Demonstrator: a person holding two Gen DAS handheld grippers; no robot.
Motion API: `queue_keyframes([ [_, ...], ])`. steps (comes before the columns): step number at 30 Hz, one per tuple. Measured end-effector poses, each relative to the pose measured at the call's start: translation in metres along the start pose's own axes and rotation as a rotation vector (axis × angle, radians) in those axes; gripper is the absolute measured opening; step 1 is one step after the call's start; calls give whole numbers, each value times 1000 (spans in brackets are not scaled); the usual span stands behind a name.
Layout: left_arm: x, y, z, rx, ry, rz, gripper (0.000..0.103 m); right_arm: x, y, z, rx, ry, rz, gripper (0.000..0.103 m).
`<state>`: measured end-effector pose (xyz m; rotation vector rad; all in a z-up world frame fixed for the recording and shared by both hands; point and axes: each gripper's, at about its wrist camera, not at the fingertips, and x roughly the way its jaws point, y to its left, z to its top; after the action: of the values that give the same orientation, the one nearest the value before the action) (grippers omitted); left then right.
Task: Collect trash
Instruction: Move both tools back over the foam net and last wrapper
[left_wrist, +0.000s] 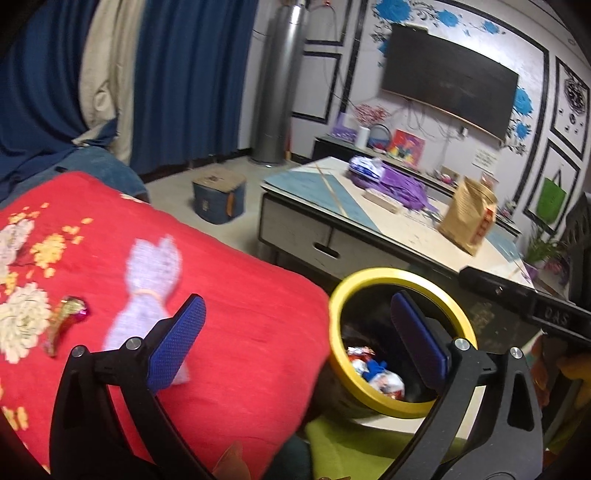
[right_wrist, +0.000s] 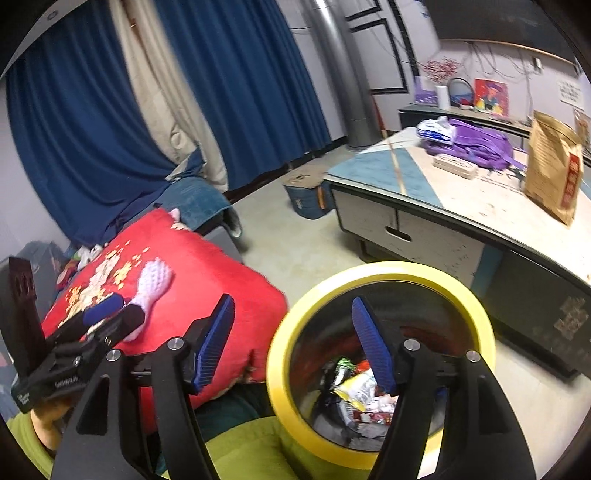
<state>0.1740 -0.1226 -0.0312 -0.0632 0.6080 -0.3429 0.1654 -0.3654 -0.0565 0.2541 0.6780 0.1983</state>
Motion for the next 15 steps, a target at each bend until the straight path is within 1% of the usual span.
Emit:
queue_keyframes([
  [7, -18, 37, 7, -44, -54, 108, 92, 18, 44, 4, -68, 32, 84, 66],
  [13, -33, 68, 7, -70, -88, 187, 92, 33, 85, 2, -138, 63, 143, 66],
  [15, -38, 78, 7, -77, -99, 213, 92, 38, 100, 1, -162, 69, 167, 69],
])
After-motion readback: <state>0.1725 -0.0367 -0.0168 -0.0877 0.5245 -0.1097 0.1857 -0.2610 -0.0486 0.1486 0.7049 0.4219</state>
